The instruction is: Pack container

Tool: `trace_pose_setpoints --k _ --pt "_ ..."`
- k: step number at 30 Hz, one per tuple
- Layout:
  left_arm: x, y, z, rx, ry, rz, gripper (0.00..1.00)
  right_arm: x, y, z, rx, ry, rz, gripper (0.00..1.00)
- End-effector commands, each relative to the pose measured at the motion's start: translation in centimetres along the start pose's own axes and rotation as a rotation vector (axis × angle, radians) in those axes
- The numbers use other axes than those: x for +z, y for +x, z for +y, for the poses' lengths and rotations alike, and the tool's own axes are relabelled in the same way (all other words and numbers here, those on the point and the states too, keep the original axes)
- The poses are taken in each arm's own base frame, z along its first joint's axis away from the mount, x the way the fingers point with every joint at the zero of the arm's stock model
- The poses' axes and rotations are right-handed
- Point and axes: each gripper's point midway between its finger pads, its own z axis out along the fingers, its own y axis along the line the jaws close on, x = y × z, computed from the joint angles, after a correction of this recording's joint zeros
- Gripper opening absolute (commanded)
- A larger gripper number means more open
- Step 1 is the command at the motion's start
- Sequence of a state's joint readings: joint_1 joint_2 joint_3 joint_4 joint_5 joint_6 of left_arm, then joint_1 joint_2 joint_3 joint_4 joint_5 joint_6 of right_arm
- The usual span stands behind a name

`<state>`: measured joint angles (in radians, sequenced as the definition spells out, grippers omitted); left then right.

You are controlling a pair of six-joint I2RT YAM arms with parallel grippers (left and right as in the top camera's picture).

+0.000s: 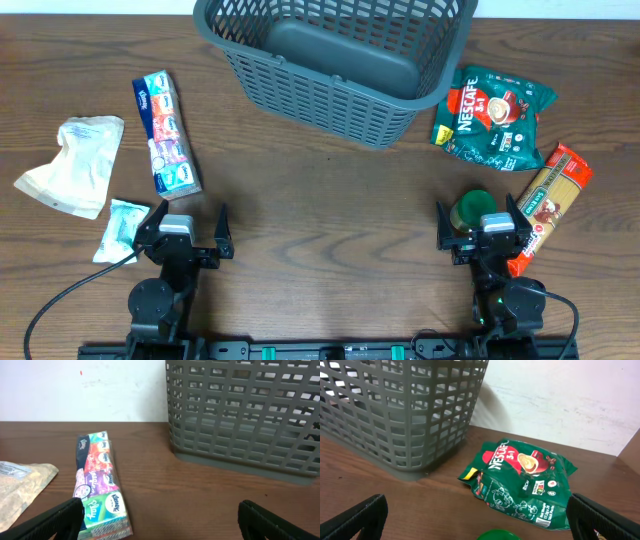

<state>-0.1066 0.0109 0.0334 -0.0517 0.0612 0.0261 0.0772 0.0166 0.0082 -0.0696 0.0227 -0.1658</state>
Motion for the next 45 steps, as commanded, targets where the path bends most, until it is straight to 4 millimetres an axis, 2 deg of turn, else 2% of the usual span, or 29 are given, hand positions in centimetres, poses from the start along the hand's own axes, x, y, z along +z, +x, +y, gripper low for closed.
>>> trace_pose_setpoints --k 1,32,37,41,45 --pt "0.2 1.6 -0.1 -0.001 0.009 0.036 0.99 0.0 0.0 0.2 0.003 -0.007 -0.005 0.99" --pt "0.2 1.6 -0.1 -0.001 0.009 0.036 0.99 0.0 0.0 0.4 0.010 -0.018 -0.005 0.99" --pt "0.2 1.5 -0.2 -0.002 0.010 0.033 0.99 0.0 -0.3 0.4 0.058 -0.019 -0.015 0.99" --pt "0.2 1.3 -0.2 -0.006 0.010 0.025 0.99 -0.1 -0.2 1.1 0.271 -0.060 -0.006 0.99" --pt "0.0 -0.9 -0.3 -0.204 0.017 -0.040 0.99 -0.4 -1.9 1.3 0.386 -0.093 -0.038 0.99"
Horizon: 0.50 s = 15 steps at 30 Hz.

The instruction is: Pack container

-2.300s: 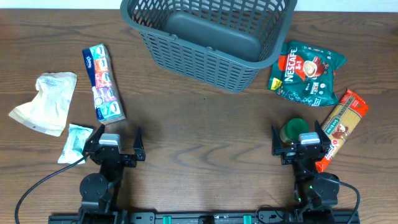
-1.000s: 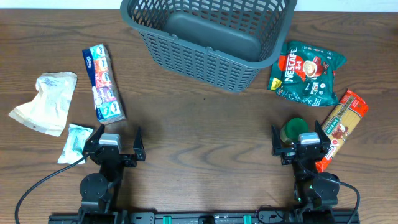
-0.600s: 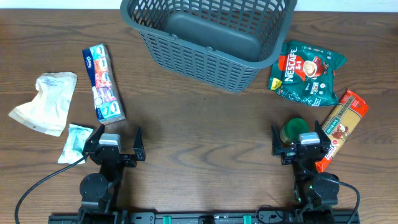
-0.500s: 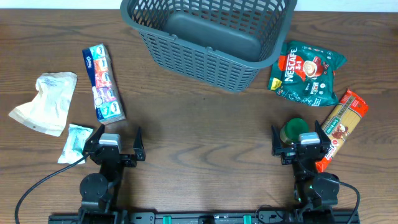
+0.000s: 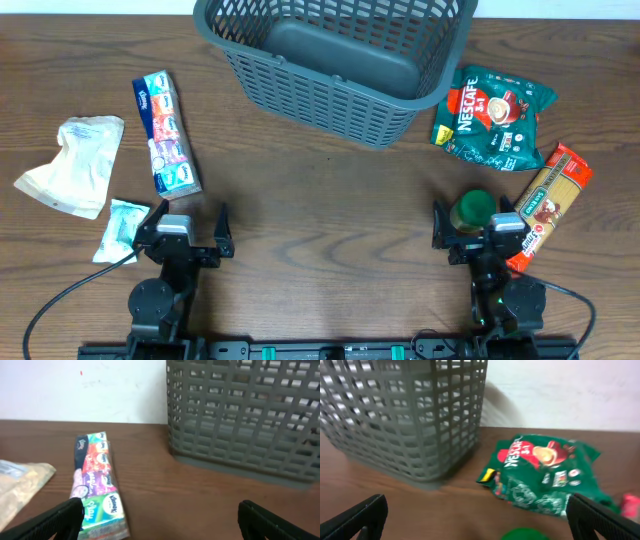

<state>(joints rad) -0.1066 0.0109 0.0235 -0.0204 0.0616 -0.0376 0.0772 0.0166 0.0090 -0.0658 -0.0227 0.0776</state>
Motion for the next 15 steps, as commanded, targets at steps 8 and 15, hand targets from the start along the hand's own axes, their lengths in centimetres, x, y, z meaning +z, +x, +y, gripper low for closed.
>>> trace_pose_setpoints --k 8,15 --pt "-0.3 -7.0 -0.9 -0.158 0.019 -0.046 0.99 -1.4 -8.1 1.1 0.129 -0.032 -0.044 0.99" --pt "2.7 -14.9 -2.1 -0.150 0.026 0.033 0.98 0.7 -12.5 1.6 0.105 -0.018 0.135 0.99"
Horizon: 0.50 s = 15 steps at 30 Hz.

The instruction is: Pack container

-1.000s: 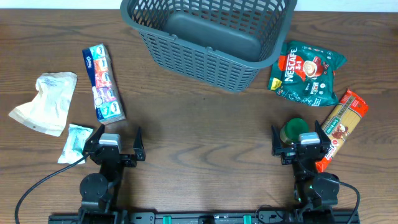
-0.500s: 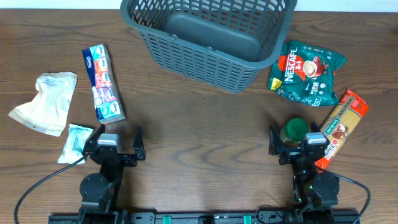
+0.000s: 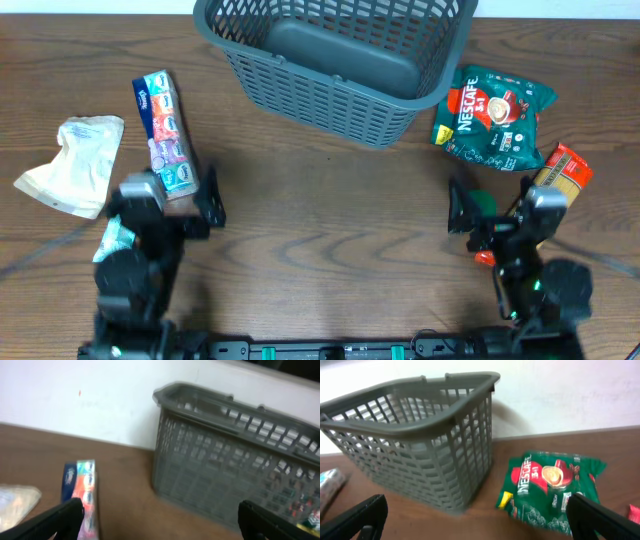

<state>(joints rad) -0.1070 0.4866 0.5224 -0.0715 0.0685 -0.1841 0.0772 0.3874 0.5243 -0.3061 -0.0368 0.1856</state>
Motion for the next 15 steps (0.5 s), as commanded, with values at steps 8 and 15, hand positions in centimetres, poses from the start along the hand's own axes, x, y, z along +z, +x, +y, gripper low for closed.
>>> trace_pose_setpoints --k 8,15 --pt "3.5 -10.0 -4.1 0.006 0.026 0.251 0.99 3.6 -6.8 3.0 -0.059 -0.055 0.324 0.99" --pt "2.0 -10.7 -4.3 -0.002 -0.010 0.390 0.99 4.0 -9.9 6.6 -0.065 -0.229 0.376 0.99"
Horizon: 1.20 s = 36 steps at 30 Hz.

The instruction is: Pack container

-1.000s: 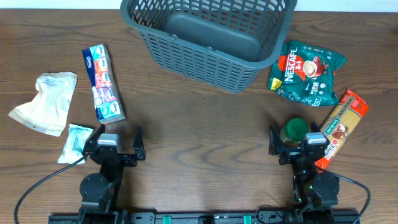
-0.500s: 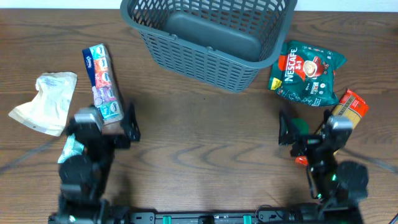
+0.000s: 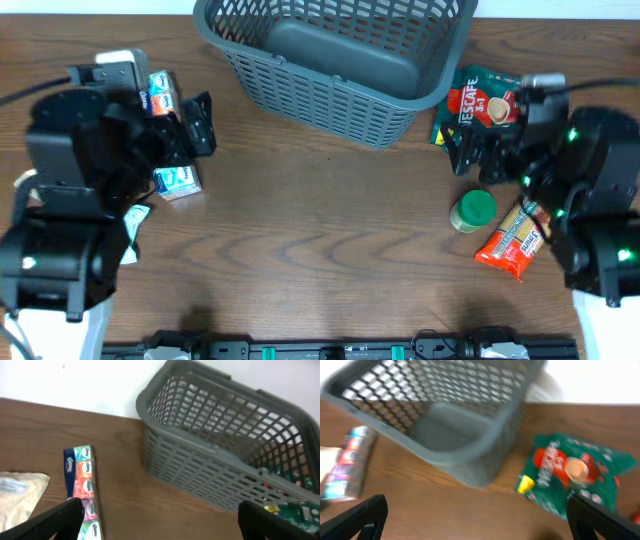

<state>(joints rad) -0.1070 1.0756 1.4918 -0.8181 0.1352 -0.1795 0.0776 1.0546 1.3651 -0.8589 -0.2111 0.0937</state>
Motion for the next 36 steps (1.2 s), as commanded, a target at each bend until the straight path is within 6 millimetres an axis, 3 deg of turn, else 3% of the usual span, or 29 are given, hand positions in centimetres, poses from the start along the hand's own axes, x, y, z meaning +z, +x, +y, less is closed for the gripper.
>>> trace_pose_setpoints --k 1,3,5,6,8,9,13,15,18,22,24,26,27,28,29,36 --pt "-0.4 0.9 -0.2 0.010 0.006 0.052 0.99 -0.7 -1.5 2.1 -0.057 -0.104 -0.032 0.99" --pt "-0.4 1.6 0.0 -0.001 -0.002 0.080 0.99 -0.7 -1.7 2.1 -0.070 -0.100 -0.045 0.91" --pt "-0.3 1.8 0.0 -0.008 0.000 0.087 0.98 -0.7 -1.9 2.0 -0.076 -0.095 -0.052 0.75" --pt "-0.3 1.7 -0.1 -0.007 0.002 0.084 0.99 -0.6 -1.9 1.8 -0.076 -0.086 -0.051 0.55" --pt "-0.3 1.5 -0.1 -0.007 0.005 0.076 0.99 -0.4 -1.9 1.3 -0.073 -0.057 -0.046 0.29" --pt "-0.3 1.4 -0.2 -0.007 0.009 0.071 0.98 -0.2 -1.7 1.0 -0.070 -0.044 -0.037 0.22" --pt "-0.3 0.6 -0.7 -0.034 0.036 0.039 0.99 0.4 -1.3 0.7 -0.064 -0.031 -0.010 0.12" --pt "-0.2 0.1 -0.9 -0.046 0.046 0.021 0.83 0.7 -1.2 0.6 -0.062 -0.031 -0.002 0.01" --pt "0.1 -0.9 -1.2 -0.043 0.055 -0.015 0.63 1.4 -1.0 0.5 -0.059 -0.030 0.013 0.01" --pt "0.4 -1.8 -1.8 -0.070 0.090 -0.043 0.57 2.3 -0.6 0.3 -0.054 -0.029 0.039 0.01" --pt "0.4 -2.4 -1.9 -0.129 0.096 -0.064 0.40 2.8 -0.3 0.1 -0.050 -0.029 0.058 0.01" --pt "0.3 -2.8 -2.2 -0.121 0.110 -0.081 0.39 3.2 -0.1 0.0 -0.046 -0.028 0.072 0.01" --pt "0.3 -2.9 -2.2 -0.112 0.109 -0.085 0.32 3.4 0.0 0.0 -0.045 -0.027 0.077 0.01" --pt "0.3 -3.0 -2.1 -0.100 0.104 -0.089 0.10 3.6 0.1 -0.1 -0.044 -0.027 0.083 0.01" --pt "0.5 -3.1 -1.8 -0.092 0.087 -0.095 0.06 3.7 0.2 -0.1 -0.043 -0.027 0.090 0.01" --pt "3.8 -2.9 -1.3 -0.094 0.062 -0.050 0.06 4.8 0.8 0.4 -0.049 -0.043 0.122 0.01"
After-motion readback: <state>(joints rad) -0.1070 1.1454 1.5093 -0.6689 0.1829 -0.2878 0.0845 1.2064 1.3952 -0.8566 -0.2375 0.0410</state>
